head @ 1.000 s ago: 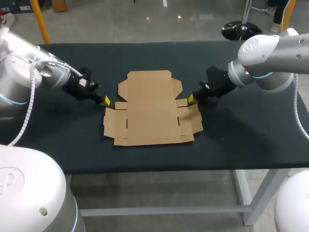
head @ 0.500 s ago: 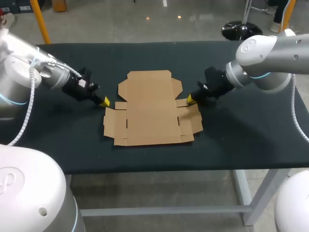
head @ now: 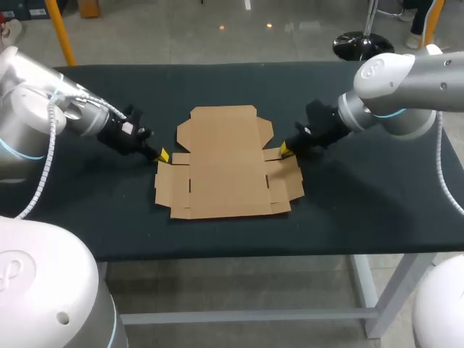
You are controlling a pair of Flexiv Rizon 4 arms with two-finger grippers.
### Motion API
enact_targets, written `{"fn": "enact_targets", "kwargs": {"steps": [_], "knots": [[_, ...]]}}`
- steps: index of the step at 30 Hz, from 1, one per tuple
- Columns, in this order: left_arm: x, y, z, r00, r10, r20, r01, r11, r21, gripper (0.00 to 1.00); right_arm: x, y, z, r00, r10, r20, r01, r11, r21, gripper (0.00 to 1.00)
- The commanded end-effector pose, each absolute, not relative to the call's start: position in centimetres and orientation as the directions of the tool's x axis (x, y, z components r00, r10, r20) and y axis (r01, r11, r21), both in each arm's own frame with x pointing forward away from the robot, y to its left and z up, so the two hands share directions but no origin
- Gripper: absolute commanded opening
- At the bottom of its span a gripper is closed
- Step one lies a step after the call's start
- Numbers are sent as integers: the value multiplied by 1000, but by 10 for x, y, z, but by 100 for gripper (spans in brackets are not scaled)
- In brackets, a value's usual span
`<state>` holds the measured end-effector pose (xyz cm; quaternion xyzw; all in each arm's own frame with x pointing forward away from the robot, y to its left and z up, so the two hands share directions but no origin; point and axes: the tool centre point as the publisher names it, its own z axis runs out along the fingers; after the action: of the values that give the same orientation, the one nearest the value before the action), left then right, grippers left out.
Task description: Assemble the packaging by folding the flat box into shape, placing the metal phone stand inside, and closing the box properly
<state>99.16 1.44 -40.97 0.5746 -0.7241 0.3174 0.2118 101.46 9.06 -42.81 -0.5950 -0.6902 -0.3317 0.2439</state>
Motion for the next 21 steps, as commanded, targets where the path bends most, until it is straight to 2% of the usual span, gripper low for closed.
{"fn": "enact_targets", "kwargs": {"steps": [1,21], "knots": [[991,9,-413,-250,-702,667,-966,137,-218,0,1017,90,-431,-175,652,738,983,77,165,0],[991,0,-413,-253,-704,663,-965,134,-226,0,1016,93,-426,-180,646,742,982,72,176,0]]}}
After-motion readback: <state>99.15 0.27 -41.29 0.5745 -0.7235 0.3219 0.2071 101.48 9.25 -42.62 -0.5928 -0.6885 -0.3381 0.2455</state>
